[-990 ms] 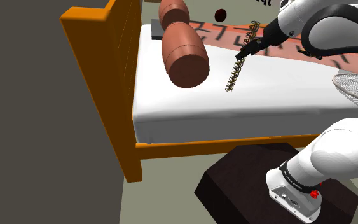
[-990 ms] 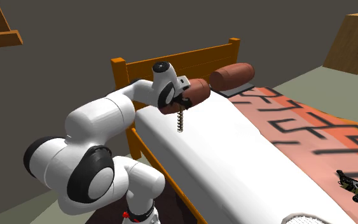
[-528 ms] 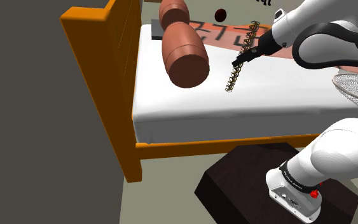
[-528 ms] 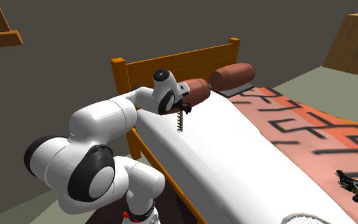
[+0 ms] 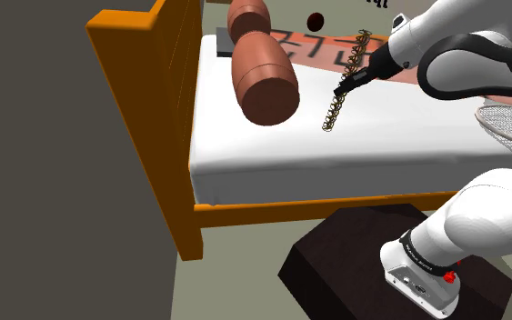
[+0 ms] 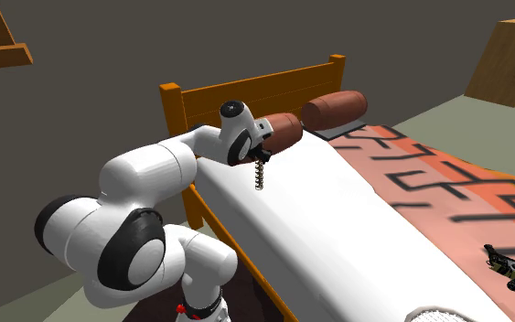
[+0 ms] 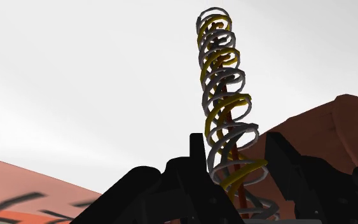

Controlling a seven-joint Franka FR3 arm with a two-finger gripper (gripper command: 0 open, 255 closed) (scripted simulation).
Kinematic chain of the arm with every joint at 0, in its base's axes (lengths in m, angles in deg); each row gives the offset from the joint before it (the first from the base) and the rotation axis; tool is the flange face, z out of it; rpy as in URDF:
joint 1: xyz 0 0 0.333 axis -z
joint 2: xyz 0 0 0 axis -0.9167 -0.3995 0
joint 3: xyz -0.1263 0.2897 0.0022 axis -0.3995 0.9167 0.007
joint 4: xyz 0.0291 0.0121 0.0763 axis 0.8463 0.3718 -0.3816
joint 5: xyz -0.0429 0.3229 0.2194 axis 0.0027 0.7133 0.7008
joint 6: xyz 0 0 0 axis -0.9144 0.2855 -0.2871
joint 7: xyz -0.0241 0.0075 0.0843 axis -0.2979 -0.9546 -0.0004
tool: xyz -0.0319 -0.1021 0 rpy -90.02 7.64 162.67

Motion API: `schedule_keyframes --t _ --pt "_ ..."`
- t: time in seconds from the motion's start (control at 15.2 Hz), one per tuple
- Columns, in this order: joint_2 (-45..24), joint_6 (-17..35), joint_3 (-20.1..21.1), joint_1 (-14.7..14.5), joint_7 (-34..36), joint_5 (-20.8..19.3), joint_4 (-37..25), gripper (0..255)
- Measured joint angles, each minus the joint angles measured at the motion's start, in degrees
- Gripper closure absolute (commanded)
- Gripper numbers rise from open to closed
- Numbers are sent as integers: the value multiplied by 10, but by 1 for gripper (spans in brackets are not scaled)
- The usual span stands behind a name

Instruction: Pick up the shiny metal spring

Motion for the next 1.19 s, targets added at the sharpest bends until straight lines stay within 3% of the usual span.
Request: schedule_keyframes --t 1.19 --pt "-1 -114 0 2 2 -2 -113 255"
